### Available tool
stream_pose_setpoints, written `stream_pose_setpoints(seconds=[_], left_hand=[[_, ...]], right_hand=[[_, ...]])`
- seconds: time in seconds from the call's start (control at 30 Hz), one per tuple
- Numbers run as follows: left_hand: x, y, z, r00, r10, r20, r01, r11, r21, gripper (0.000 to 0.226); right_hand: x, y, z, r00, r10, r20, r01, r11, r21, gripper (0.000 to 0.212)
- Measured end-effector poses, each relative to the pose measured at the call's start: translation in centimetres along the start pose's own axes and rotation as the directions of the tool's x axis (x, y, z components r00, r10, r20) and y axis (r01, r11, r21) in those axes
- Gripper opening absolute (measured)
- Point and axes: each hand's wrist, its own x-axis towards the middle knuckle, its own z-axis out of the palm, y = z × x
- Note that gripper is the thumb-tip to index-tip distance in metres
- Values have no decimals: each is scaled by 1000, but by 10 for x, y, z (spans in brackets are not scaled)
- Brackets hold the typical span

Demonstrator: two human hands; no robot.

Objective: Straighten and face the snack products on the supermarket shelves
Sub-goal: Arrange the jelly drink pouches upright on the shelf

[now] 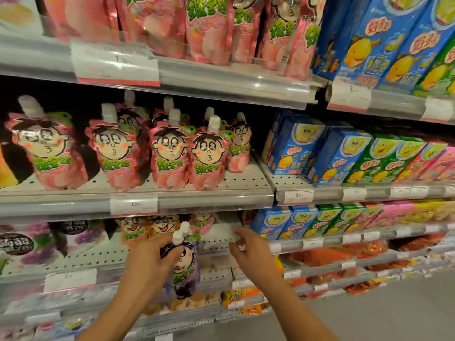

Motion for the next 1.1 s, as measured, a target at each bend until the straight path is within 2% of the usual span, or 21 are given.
stream_pose_setpoints(seconds=[0.1, 0.23, 0.3, 0.4, 0.47, 0.57, 0.63, 0.73, 0.87, 1.0, 1.1], left_hand=[[-1, -6, -5, 999, -9, -41, 10, 1000, 13, 16], [-1, -13, -9, 997, -32, -73, 34, 999, 27, 7], [-2, -16, -10, 996, -42, -76, 44, 998, 36, 5], [-5, -20, -13, 996, -56, -76, 59, 997, 45, 5], [-6, -23, -14, 995, -70, -71, 73, 997, 32, 10], [-10, -26, -18, 993, -86, -77, 87, 996, 5, 13], [-10, -32, -21, 990, -99, -106, 98, 995, -8, 14], [-9, -39, -23, 985, -127, -118, 125, 992, -21, 17], [-7, -40, -19, 981, -150, -120, 149, 989, -17, 15], [-3, -38, -14, 982, -148, -116, 148, 989, -5, 13], [-2, -33, -13, 985, -143, -101, 139, 989, -42, 11]], right_hand=[[21, -4, 14, 999, 35, 13, -36, 997, 72, 51], [53, -13, 32, 996, 69, 52, -78, 975, 207, 65], [71, -19, 42, 998, 43, 51, -54, 968, 245, 69], [93, -21, 58, 999, -12, 34, -3, 914, 405, 76], [98, -14, 64, 998, -68, -15, 69, 911, 406, 68], [74, -14, 50, 987, -157, -20, 158, 966, 204, 23], [45, -1, 48, 966, -249, -66, 255, 963, 92, 22], [1, 25, 53, 950, -273, -153, 288, 954, 82, 30], [-21, 35, 51, 975, -137, -175, 170, 968, 187, 32], [-18, 31, 41, 980, 11, -198, 45, 961, 274, 8], [-6, 31, 37, 975, 50, -215, 15, 957, 291, 7]])
